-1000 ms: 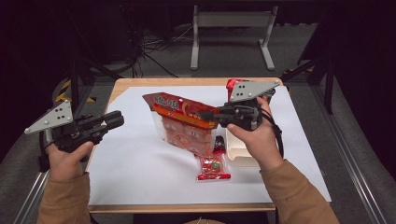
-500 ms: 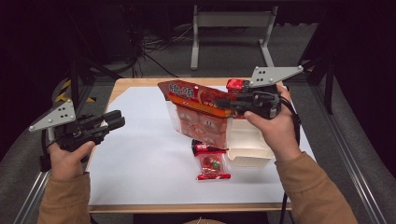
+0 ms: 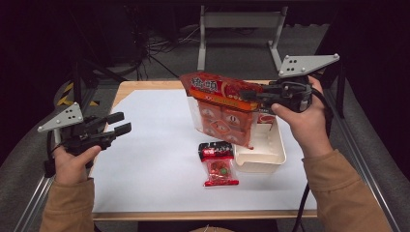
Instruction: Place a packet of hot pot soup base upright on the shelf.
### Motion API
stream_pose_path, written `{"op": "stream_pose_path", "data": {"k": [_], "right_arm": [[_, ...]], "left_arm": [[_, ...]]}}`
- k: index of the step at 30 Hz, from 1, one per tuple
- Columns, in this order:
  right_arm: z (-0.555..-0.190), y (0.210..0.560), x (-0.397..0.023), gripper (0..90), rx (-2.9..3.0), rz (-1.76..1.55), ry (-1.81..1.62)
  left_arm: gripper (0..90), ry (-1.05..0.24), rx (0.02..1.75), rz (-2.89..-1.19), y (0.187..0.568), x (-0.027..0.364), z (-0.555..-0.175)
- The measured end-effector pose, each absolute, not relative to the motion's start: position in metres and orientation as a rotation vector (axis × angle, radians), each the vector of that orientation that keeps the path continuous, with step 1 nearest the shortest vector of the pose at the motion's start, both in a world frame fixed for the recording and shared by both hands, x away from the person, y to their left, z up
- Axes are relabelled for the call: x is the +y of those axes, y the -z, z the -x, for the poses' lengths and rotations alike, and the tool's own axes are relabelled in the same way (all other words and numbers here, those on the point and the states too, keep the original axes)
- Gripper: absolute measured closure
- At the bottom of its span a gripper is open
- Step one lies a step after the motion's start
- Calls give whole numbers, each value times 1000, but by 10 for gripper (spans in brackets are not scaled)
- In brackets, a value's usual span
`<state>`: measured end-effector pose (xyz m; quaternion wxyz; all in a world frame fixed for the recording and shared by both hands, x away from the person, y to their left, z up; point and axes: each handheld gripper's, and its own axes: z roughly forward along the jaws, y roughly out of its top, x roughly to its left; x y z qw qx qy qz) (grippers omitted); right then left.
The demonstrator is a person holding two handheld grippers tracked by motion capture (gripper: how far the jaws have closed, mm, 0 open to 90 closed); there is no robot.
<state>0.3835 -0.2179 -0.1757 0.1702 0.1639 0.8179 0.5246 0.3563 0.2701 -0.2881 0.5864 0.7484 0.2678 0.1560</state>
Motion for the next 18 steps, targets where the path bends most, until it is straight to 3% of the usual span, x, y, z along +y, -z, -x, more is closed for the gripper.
{"op": "stream_pose_path", "data": {"k": [6,18], "right_arm": [[-386,178,-231,896,2302,-492,-1482],[-389,178,-258,896,2241,-520,-1474]], "left_arm": [[436,-366,635,-1738,289,269,-357],[424,-369,647,-1741,291,270,-358]]}}
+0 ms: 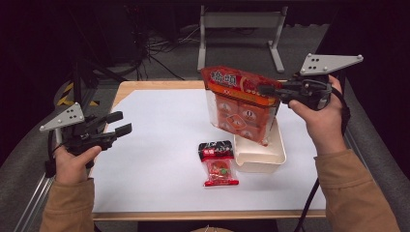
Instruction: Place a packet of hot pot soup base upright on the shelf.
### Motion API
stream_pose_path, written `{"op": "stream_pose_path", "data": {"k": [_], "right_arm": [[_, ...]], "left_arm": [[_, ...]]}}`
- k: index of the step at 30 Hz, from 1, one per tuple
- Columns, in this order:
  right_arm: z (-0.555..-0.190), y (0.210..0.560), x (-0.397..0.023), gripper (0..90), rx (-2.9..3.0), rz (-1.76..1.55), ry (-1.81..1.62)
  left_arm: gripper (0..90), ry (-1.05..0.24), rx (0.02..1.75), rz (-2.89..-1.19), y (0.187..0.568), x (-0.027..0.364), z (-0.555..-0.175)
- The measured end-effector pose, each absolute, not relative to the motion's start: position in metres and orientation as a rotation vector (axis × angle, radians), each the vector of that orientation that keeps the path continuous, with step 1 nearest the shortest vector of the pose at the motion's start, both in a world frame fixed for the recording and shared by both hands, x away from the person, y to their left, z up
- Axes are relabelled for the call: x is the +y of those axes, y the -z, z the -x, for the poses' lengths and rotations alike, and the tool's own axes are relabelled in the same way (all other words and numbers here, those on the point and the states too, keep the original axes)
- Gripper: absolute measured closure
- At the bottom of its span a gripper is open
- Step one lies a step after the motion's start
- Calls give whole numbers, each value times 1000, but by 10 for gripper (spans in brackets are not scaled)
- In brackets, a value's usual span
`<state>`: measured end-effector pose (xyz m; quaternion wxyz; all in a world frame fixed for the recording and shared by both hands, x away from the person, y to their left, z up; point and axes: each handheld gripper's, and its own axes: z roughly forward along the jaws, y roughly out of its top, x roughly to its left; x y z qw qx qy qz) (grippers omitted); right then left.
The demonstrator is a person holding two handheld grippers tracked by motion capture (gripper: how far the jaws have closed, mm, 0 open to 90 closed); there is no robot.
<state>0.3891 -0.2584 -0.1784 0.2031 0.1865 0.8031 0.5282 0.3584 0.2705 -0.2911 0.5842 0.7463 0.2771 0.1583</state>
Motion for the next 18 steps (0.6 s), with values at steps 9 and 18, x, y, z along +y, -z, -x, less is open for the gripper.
{"op": "stream_pose_path", "data": {"k": [9,18], "right_arm": [[-392,184,-276,895,2206,-569,-1475],[-393,192,-290,895,2173,-603,-1481]], "left_arm": [[414,-361,656,-1739,293,271,-360],[442,-335,648,-1750,294,270,-361]]}}
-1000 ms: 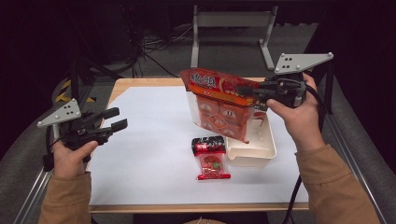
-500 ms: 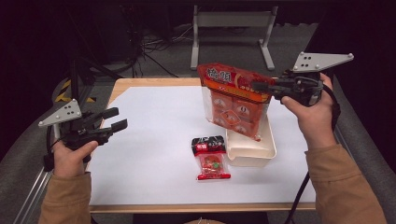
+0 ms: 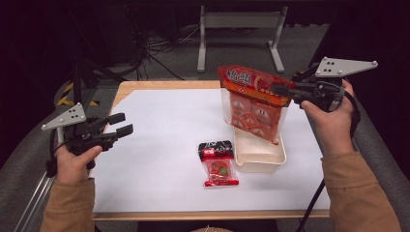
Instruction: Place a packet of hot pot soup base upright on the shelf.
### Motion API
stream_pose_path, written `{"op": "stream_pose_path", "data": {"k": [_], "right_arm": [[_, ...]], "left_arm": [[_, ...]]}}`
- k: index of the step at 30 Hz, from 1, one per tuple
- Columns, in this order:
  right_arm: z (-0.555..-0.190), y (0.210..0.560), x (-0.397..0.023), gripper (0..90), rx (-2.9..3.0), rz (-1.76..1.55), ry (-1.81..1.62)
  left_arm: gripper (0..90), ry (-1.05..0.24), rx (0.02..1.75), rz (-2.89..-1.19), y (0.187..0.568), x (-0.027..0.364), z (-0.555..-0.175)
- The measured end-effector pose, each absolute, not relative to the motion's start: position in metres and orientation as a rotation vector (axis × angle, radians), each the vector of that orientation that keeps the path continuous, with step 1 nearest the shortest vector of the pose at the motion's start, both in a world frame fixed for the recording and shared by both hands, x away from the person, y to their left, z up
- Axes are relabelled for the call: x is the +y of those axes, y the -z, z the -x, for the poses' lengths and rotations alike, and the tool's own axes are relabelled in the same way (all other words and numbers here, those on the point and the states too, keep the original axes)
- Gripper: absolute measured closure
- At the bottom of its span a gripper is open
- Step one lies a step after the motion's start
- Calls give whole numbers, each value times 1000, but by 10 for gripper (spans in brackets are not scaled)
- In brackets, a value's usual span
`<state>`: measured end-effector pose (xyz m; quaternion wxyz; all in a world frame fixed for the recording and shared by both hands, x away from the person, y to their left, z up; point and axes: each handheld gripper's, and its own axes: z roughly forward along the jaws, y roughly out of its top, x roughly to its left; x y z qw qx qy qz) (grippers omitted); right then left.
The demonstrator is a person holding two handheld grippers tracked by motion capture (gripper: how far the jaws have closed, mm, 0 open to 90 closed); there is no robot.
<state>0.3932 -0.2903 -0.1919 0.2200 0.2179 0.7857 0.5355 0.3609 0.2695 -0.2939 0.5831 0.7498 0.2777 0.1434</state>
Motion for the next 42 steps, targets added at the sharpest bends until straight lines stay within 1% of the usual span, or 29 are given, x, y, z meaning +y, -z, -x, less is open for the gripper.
{"op": "stream_pose_path", "data": {"k": [16,29,34,42], "right_arm": [[-395,213,-313,896,2090,-736,-1528],[-399,230,-317,895,2079,-793,-1500],[-400,239,-321,895,2054,-811,-1524],[-400,256,-327,893,2053,-839,-1562]], "left_arm": [[441,-335,656,-1755,295,271,-362],[440,-328,660,-1754,297,270,-363],[427,-327,669,-1754,299,269,-364],[380,-323,663,-1754,301,266,-366]]}}
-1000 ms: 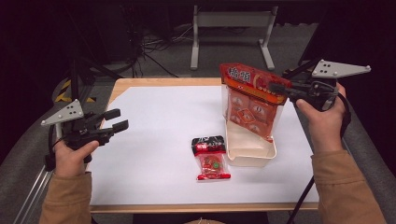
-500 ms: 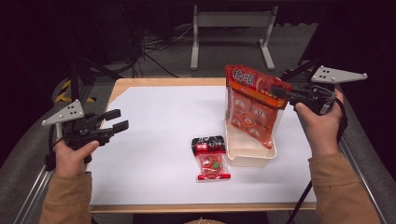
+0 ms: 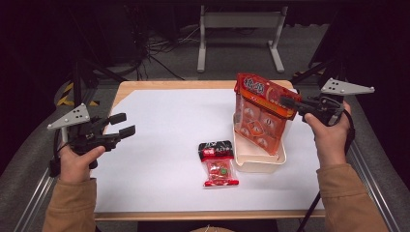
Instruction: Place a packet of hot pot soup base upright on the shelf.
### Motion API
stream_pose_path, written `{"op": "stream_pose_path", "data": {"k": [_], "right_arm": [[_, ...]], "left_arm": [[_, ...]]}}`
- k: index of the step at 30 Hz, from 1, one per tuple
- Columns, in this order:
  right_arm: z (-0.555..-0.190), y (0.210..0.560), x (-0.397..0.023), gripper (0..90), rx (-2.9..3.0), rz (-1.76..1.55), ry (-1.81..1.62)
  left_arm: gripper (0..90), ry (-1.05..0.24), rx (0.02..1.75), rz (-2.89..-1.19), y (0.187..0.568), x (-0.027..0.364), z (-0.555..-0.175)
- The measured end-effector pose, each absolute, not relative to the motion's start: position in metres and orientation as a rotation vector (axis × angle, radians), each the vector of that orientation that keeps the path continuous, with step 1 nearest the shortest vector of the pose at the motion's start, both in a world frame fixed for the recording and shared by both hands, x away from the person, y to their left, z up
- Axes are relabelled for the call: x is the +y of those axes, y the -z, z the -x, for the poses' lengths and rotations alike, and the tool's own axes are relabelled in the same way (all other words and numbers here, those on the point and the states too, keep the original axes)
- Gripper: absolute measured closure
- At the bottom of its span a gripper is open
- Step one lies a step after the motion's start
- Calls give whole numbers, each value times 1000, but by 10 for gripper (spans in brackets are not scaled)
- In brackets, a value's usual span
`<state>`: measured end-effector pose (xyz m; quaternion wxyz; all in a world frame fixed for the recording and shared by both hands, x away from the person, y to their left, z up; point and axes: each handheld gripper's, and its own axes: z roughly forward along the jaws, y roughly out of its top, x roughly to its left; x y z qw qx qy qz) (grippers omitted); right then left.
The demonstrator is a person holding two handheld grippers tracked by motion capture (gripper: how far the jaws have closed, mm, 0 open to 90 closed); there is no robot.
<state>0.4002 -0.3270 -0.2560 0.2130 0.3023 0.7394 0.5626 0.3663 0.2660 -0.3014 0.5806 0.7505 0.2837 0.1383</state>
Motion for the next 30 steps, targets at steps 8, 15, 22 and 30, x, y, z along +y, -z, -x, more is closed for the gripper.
{"op": "stream_pose_path", "data": {"k": [8,15,22,30], "right_arm": [[-397,265,-330,890,2052,-850,-1575],[-397,278,-326,888,2094,-859,-1539],[-394,291,-325,889,2091,-872,-1545],[-385,300,-334,886,2076,-922,-1534]], "left_arm": [[383,-310,656,-1764,303,261,-368],[390,-290,629,-1729,305,257,-371],[331,-320,616,-1698,311,248,-374],[216,-277,649,-1711,318,238,-382]]}}
